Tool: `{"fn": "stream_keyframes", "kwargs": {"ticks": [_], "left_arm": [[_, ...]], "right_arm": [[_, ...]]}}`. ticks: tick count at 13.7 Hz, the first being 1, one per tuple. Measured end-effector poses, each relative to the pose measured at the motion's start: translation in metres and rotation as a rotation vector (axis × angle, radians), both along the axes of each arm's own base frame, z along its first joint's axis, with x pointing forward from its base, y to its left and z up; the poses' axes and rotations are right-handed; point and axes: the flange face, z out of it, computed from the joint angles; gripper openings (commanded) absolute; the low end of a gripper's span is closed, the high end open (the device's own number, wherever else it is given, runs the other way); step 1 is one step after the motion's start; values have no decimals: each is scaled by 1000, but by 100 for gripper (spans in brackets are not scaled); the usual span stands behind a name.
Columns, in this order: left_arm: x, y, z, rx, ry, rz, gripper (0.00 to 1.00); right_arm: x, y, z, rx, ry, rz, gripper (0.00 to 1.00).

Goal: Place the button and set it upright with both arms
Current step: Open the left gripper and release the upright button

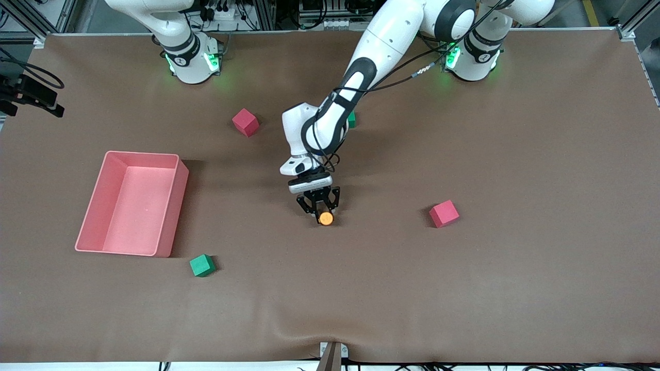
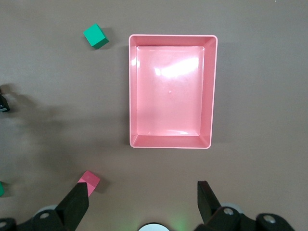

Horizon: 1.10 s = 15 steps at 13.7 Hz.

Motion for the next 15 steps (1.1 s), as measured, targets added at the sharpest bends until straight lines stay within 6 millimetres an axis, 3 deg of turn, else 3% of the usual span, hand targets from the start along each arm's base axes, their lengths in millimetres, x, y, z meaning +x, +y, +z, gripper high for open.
{"fn": "stream_keyframes", "kwargs": {"ticks": [1, 3, 4, 11, 15], "left_arm": [[-2, -1, -1, 5, -3, -2, 0], [-3, -1, -2, 4, -10, 0, 73], [-3, -1, -2, -4, -13, 8, 100], [-2, -5, 6, -80, -7, 73, 100], [-9, -19, 48, -136, 57, 172, 100]], "right_arm": [[0, 0, 0, 0, 0, 0, 100], [0, 0, 0, 0, 0, 0, 100], [0, 0, 0, 0, 0, 0, 100], [0, 0, 0, 0, 0, 0, 100], [0, 0, 0, 0, 0, 0, 100]]}}
